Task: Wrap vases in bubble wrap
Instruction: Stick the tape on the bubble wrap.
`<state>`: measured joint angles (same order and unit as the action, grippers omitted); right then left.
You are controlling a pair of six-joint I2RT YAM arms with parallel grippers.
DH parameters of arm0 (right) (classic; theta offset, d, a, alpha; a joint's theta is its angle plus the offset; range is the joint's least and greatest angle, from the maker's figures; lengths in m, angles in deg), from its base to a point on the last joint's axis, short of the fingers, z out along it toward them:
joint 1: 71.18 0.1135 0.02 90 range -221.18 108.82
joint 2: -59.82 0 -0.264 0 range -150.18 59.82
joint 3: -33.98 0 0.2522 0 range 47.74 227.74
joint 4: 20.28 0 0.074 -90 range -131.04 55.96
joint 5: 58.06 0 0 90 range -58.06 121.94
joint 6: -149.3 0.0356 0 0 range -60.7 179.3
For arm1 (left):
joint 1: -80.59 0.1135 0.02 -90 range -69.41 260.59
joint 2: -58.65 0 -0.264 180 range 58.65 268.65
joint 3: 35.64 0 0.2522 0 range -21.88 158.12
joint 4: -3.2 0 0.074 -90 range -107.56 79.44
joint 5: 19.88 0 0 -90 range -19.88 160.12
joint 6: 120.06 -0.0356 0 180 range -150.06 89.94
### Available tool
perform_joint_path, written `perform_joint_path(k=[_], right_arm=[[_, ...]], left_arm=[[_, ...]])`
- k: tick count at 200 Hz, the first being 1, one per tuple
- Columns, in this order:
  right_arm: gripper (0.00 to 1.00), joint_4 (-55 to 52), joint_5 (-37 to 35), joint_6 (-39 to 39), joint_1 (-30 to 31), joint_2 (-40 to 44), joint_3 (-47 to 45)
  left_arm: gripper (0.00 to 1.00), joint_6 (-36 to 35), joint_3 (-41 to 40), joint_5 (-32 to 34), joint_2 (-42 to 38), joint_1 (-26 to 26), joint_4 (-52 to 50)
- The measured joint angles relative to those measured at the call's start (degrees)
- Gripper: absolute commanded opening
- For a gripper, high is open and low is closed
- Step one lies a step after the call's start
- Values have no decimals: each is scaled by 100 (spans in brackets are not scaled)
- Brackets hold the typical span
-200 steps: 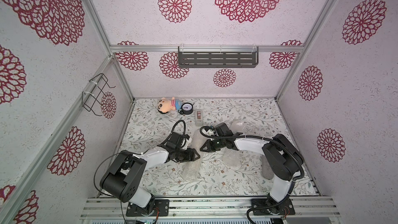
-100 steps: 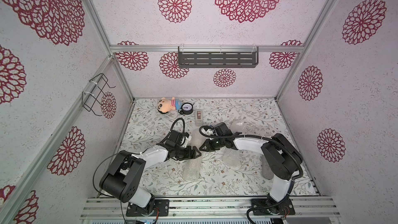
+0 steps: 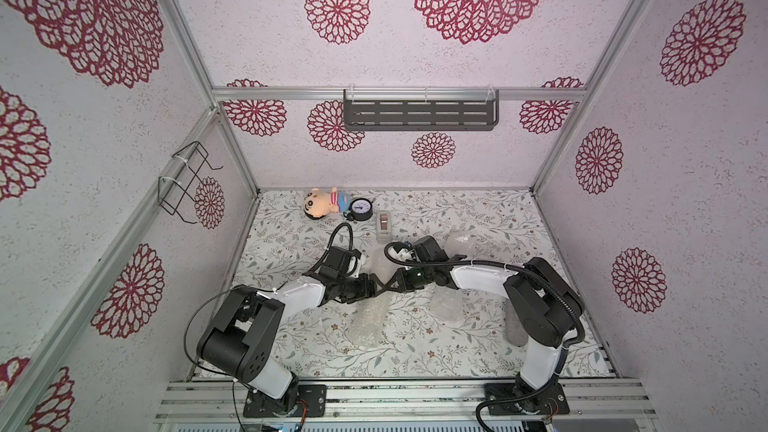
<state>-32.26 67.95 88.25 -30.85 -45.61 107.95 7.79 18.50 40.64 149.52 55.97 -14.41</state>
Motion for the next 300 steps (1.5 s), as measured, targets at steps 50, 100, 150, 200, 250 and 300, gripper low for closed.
perform_joint_path(k=[50,100,150,200,250,300], right_arm=[[0,-9,-26,-2,0,-2,2],[2,-59,-68,-59,33,-26,107],[17,-140,-144,-105,35,-9,118],[25,-385,-310,-111,28,133,85],[17,-627,-509,-109,-42,629,-120],[7,-573,-551,-90,90,389,96]], left_arm=[[62,20,-15,109,26,15,26],[57,26,-234,216,-120,57,306],[57,13,-289,234,-142,57,391],[57,11,-337,269,-184,55,428],[56,11,-339,278,-192,55,428],[56,9,-337,280,-195,55,424]])
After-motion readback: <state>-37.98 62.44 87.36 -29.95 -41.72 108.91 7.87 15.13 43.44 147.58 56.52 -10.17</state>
